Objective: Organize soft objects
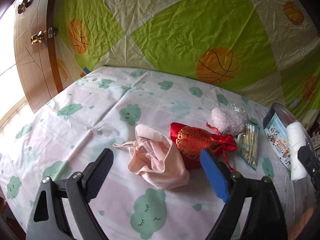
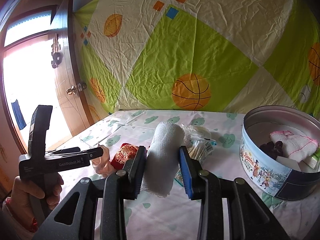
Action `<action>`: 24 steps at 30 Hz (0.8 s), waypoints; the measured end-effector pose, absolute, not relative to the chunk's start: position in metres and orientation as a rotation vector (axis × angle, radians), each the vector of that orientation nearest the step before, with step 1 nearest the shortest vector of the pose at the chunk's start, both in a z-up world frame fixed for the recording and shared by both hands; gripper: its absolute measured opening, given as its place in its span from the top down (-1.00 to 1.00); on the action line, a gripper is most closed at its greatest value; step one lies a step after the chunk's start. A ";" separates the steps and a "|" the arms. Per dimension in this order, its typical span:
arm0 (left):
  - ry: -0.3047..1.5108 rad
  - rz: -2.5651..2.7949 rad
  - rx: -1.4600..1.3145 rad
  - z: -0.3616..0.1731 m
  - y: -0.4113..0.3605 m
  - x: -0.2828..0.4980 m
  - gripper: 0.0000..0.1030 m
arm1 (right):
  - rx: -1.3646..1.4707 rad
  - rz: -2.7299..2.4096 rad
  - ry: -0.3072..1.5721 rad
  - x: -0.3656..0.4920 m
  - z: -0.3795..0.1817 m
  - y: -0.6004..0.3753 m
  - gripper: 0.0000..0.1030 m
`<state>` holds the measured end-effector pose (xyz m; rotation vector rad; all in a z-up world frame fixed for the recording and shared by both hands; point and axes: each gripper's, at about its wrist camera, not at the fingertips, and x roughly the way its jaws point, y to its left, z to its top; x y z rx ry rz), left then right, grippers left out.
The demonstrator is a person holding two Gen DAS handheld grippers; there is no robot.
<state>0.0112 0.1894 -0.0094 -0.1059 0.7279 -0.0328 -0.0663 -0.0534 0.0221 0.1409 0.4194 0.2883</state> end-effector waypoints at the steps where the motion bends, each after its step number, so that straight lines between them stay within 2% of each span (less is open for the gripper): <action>1: 0.751 -0.035 -0.108 -0.015 0.189 0.014 -0.74 | 0.141 0.287 0.422 -0.066 0.021 -0.053 0.30; 3: 0.800 -0.008 -0.125 -0.027 0.190 0.020 -0.51 | 0.147 0.288 0.425 -0.066 0.022 -0.054 0.30; 5: 0.847 -0.002 -0.136 -0.039 0.191 0.025 0.24 | 0.156 0.288 0.428 -0.065 0.022 -0.055 0.30; 6: 0.886 -0.014 -0.149 -0.045 0.192 0.029 0.27 | 0.161 0.289 0.432 -0.064 0.022 -0.057 0.30; 7: 0.862 -0.015 -0.164 -0.043 0.195 0.027 0.71 | 0.166 0.290 0.436 -0.063 0.022 -0.057 0.30; 8: 0.850 -0.037 -0.181 -0.041 0.196 0.026 0.84 | 0.171 0.290 0.443 -0.062 0.021 -0.058 0.30; 12: 0.828 -0.066 -0.228 -0.040 0.201 0.023 0.87 | 0.188 0.294 0.453 -0.061 0.021 -0.060 0.30; 19: 0.602 -0.043 -0.235 0.002 0.202 -0.004 0.87 | 0.167 0.279 0.374 -0.072 0.032 -0.065 0.30; 24: 0.488 -0.074 -0.184 0.032 0.174 -0.017 0.87 | 0.139 0.249 0.314 -0.081 0.040 -0.074 0.30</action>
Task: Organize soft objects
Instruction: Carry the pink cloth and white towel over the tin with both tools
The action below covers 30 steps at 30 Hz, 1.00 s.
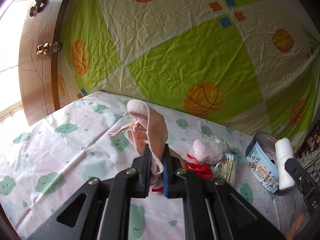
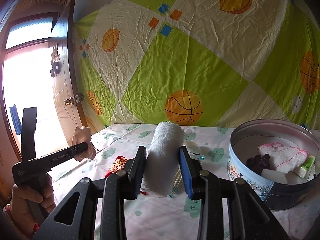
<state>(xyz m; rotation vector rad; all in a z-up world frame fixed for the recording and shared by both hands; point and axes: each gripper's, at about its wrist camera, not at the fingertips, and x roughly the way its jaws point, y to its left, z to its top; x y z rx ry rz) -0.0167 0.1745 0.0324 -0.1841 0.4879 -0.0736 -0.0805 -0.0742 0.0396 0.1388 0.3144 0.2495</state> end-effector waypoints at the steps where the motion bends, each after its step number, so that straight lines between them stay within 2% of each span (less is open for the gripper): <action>1: 0.475 -0.081 -0.166 0.036 0.166 -0.018 0.87 | 0.140 0.245 0.311 -0.081 0.040 -0.077 0.30; 13: 0.460 -0.231 -0.104 0.053 0.074 -0.014 0.87 | 0.168 0.182 0.289 -0.082 0.044 -0.117 0.30; 30: 0.478 -0.347 -0.108 0.054 -0.008 -0.004 0.87 | 0.206 0.018 0.270 -0.080 0.048 -0.205 0.30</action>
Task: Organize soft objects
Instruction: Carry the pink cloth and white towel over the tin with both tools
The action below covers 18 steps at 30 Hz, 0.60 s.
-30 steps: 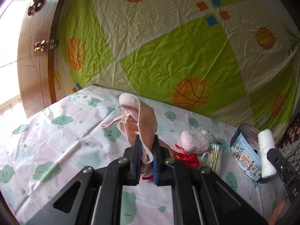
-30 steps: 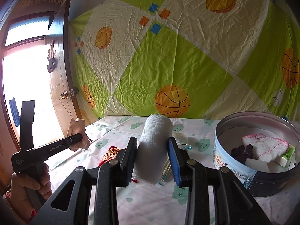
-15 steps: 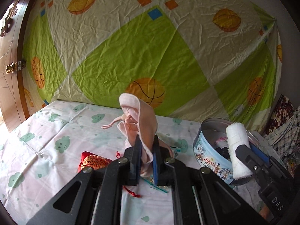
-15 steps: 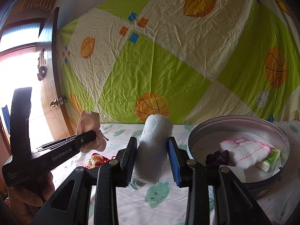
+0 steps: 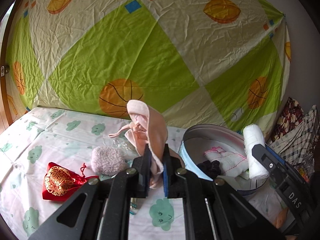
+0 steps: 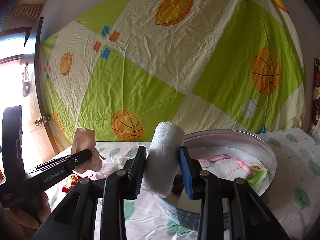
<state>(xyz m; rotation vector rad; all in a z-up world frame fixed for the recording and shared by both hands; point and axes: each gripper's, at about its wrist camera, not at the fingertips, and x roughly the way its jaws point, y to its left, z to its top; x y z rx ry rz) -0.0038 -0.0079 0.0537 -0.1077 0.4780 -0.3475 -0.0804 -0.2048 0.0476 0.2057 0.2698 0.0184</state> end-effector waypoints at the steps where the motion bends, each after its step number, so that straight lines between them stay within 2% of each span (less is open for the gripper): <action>1: 0.476 -0.356 -0.105 0.055 -0.013 -0.003 0.87 | 0.210 0.004 0.272 -0.080 0.047 -0.212 0.30; 18: 0.512 -0.464 -0.045 0.049 -0.100 0.022 0.87 | 0.259 -0.238 0.246 -0.075 0.054 -0.308 0.30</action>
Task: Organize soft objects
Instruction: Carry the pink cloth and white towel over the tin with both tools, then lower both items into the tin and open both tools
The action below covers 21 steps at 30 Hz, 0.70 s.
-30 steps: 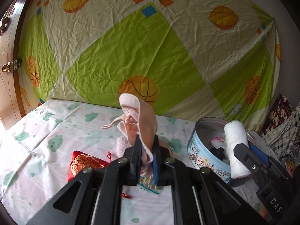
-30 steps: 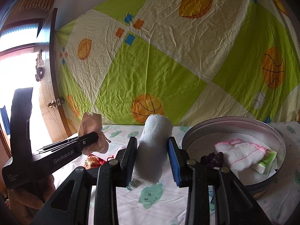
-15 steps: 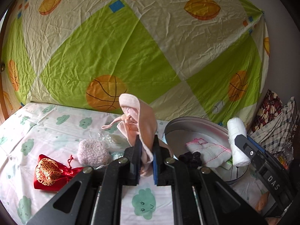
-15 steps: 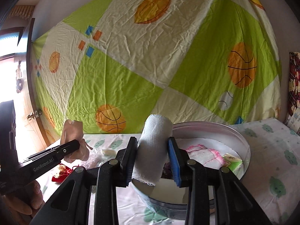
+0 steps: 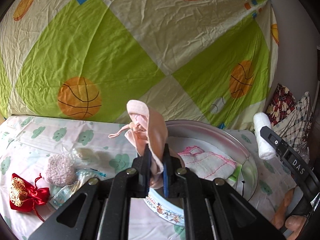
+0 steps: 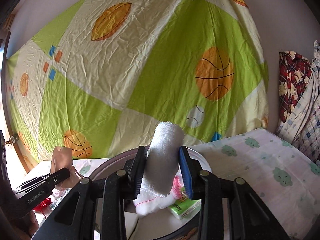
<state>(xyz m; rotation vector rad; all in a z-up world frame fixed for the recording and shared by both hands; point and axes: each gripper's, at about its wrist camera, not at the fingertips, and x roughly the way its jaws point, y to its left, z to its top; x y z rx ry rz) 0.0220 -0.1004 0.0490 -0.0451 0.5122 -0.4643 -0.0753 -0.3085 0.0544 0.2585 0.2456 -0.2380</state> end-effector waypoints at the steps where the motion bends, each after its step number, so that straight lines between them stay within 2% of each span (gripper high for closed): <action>1: 0.512 -0.466 -0.037 0.048 -0.106 0.024 0.87 | 0.256 -0.251 0.247 -0.074 0.054 -0.312 0.30; 11: 0.568 -0.465 0.007 0.027 -0.154 0.047 0.87 | 0.143 -0.385 0.304 -0.048 0.036 -0.331 0.30; 21: 0.598 -0.420 0.054 0.012 -0.167 0.057 0.87 | 0.123 -0.400 0.389 -0.029 0.017 -0.339 0.30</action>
